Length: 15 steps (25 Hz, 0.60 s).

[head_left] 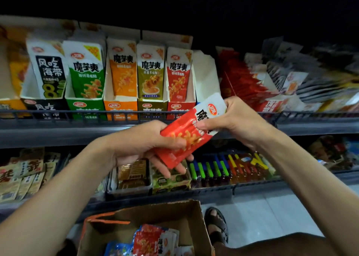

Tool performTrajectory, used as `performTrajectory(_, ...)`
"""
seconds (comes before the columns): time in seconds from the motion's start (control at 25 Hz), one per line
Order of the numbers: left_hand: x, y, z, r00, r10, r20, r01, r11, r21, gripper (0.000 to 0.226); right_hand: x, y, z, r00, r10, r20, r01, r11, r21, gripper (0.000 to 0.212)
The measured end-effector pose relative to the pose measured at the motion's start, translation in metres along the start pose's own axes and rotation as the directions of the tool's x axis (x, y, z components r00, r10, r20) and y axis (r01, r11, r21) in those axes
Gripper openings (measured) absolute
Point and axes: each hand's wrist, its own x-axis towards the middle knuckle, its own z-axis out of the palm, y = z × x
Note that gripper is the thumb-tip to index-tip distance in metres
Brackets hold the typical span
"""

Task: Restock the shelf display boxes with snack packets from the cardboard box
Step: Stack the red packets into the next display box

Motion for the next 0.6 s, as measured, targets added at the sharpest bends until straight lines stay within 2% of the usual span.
performTrajectory(0.04,0.006,0.004,0.001,0.987,0.088,-0.138,-0.091,0.996,-0.013,0.035,0.003,-0.008,-0.008,0.998,-0.029,-0.055,0.029,1.0,-0.008,0.014)
performTrajectory(0.08,0.012,0.008,0.002,0.936,0.187,-0.299,-0.193,0.981,0.01,0.029,0.006,-0.016,-0.016,0.989,-0.069,-0.129,0.068,0.998,-0.008,0.015)
performTrajectory(0.12,0.018,0.011,0.002,0.841,0.291,-0.457,-0.278,0.956,0.098,0.021,0.01,-0.022,-0.023,0.969,-0.114,-0.218,0.115,0.993,-0.007,0.016)
performTrajectory(0.16,0.024,0.012,0.0,0.707,0.396,-0.586,-0.3,0.918,0.259,0.017,0.015,-0.027,-0.028,0.938,-0.157,-0.31,0.163,0.987,-0.008,0.016)
performTrajectory(0.2,0.03,0.011,-0.003,0.558,0.508,-0.656,-0.212,0.852,0.479,0.017,0.022,-0.03,-0.031,0.898,-0.196,-0.393,0.209,0.978,-0.011,0.014)
performTrajectory(0.24,0.035,0.011,-0.006,0.445,0.615,-0.651,-0.011,0.731,0.683,0.021,0.029,-0.033,-0.033,0.854,-0.23,-0.466,0.249,0.968,-0.022,0.012)
performTrajectory(0.28,0.039,0.01,-0.008,0.398,0.701,-0.591,0.198,0.564,0.802,0.028,0.036,-0.035,-0.033,0.813,-0.261,-0.521,0.278,0.959,-0.048,0.011)
performTrajectory(0.32,0.042,0.008,-0.009,0.399,0.748,-0.53,0.333,0.42,0.844,0.035,0.045,-0.035,-0.033,0.777,-0.293,-0.557,0.288,0.952,-0.099,0.013)
performTrajectory(0.4,0.052,0.005,-0.012,0.444,0.77,-0.459,0.432,0.265,0.862,0.04,0.061,-0.036,-0.03,0.726,-0.352,-0.591,0.247,0.935,-0.253,0.019)
performTrajectory(0.48,0.061,0.002,-0.016,0.456,0.774,-0.44,0.467,0.212,0.858,0.035,0.075,-0.037,-0.024,0.706,-0.405,-0.581,0.163,0.892,-0.423,0.024)
performTrajectory(0.6,0.068,0.001,-0.021,0.43,0.779,-0.457,0.483,0.229,0.845,0.026,0.093,-0.042,-0.015,0.756,-0.437,-0.487,0.018,0.757,-0.653,0.031)
